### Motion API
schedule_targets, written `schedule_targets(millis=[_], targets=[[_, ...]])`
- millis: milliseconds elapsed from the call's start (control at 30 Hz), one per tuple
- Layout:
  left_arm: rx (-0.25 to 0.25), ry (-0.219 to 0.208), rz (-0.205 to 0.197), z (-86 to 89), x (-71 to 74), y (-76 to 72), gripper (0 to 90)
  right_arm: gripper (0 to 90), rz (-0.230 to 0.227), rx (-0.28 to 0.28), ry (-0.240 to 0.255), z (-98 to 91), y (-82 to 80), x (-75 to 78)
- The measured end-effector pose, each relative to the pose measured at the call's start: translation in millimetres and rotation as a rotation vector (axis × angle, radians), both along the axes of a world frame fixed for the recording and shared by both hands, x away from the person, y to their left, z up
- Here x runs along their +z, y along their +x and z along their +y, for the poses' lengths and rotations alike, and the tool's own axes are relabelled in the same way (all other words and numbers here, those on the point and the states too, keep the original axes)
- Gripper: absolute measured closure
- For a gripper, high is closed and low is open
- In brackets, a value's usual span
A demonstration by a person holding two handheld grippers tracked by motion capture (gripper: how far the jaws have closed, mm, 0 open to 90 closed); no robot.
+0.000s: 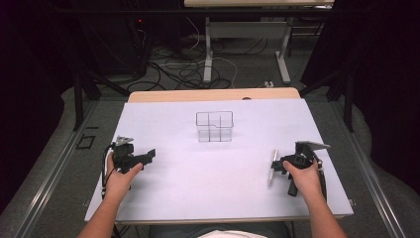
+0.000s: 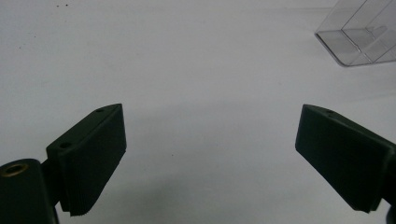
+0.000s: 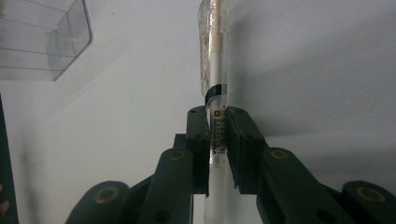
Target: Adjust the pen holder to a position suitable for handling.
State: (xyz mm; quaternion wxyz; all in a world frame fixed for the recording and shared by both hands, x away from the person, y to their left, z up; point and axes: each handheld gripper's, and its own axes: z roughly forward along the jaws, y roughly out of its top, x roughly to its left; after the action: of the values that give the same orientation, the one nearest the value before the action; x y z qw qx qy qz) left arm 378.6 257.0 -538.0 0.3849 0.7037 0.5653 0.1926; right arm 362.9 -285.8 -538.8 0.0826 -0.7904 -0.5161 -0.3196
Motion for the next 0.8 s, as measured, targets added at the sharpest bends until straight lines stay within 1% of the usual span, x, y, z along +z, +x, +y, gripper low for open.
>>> schedule_targets(millis=[33, 67, 100, 133, 167, 200, 233, 267, 300, 333, 367, 400, 433, 467, 533, 567, 600, 633, 667, 700, 733, 767, 800], targets=[[-0.001, 0.002, 0.001, 0.0, 0.0, 0.0, 8.7, 79.8, -0.004, 0.018, -0.006, -0.4, -0.3, 0.7], [0.001, 0.000, -0.004, -0.3, -0.4, 0.1, 8.7, 79.8, 0.005, 0.033, -0.004, -0.6, -0.2, 2.3], [-0.003, 0.003, -0.002, 0.1, -0.1, 0.0, 8.7, 79.8, 0.000, 0.057, -0.003, -1.3, -0.1, 3.3], [-0.003, 0.003, -0.003, 0.0, 0.0, -0.1, 8.7, 79.7, -0.017, 0.050, -0.004, 0.4, 0.0, 4.0], [-0.003, 0.003, -0.003, -0.1, 0.0, -0.1, 8.8, 79.8, -0.052, 0.067, 0.008, 1.5, -0.2, 6.7], [-0.003, 0.004, -0.003, -0.1, 0.0, -0.2, 8.7, 79.8, -0.064, 0.078, -0.001, 2.6, 0.1, 7.7], [-0.003, 0.005, -0.003, -0.2, -0.2, -0.1, 8.8, 79.8, -0.070, 0.101, -0.001, 2.8, 0.3, 9.5], [0.000, 0.009, 0.000, -0.3, -0.1, -0.2, 8.8, 79.8, -0.070, 0.101, -0.001, 2.8, 0.3, 9.5], [-0.005, 0.009, 0.001, -0.1, -0.1, -0.1, 8.7, 79.8, -0.090, 0.100, -0.014, 4.6, 0.7, 10.2], [-0.004, 0.009, 0.001, -0.1, 0.0, -0.1, 8.7, 79.7, -0.095, 0.114, -0.013, 5.3, 0.9, 12.1], [-0.005, 0.007, -0.001, -0.1, 0.0, -0.1, 8.8, 79.8, -0.113, 0.131, -0.014, 7.2, 1.9, 14.1], [-0.003, 0.003, -0.003, -0.3, -0.1, -0.1, 8.8, 79.8, -0.122, 0.158, -0.016, 7.1, 2.3, 14.4], [-0.003, 0.004, -0.003, -0.3, -0.1, -0.2, 8.8, 79.8, -0.122, 0.158, -0.016, 7.1, 2.3, 14.4], [-0.003, 0.005, -0.002, -0.1, 0.0, -0.3, 8.8, 79.8, -0.116, 0.170, -0.018, 8.8, 3.2, 15.6], [-0.005, 0.006, 0.003, 0.2, 0.4, -0.5, 8.8, 79.8, -0.119, 0.205, -0.021, 11.4, 4.8, 16.4], [-0.003, 0.005, -0.003, -0.2, 0.0, -0.6, 9.0, 79.8, -0.134, 0.218, -0.031, 13.2, 5.7, 16.0], [-0.005, 0.009, 0.004, -0.3, 0.7, -1.0, 9.1, 79.8, -0.123, 0.238, -0.022, 17.3, 7.3, 18.1], [-0.005, 0.009, -0.002, -1.0, 0.5, -0.9, 9.2, 79.8, -0.126, 0.259, -0.029, 19.3, 8.9, 17.8], [-0.011, 0.016, -0.003, -1.1, 0.9, -1.0, 9.2, 79.8, -0.126, 0.259, -0.029, 19.3, 8.9, 17.8], [-0.013, 0.011, 0.003, -1.7, 1.7, -1.1, 9.3, 79.8, -0.117, 0.283, -0.031, 21.2, 10.2, 18.6], [-0.022, -0.002, -0.002, -2.1, 2.2, -1.4, 9.3, 79.8, -0.113, 0.289, -0.029, 24.2, 11.4, 19.4], [-0.034, -0.010, -0.012, -2.4, 2.6, -1.6, 9.3, 79.8, -0.112, 0.310, -0.035, 26.2, 12.7, 19.9], [-0.039, -0.019, -0.011, -3.6, 3.4, -2.0, 9.3, 79.8, -0.109, 0.320, -0.036, 28.9, 14.2, 20.9]])
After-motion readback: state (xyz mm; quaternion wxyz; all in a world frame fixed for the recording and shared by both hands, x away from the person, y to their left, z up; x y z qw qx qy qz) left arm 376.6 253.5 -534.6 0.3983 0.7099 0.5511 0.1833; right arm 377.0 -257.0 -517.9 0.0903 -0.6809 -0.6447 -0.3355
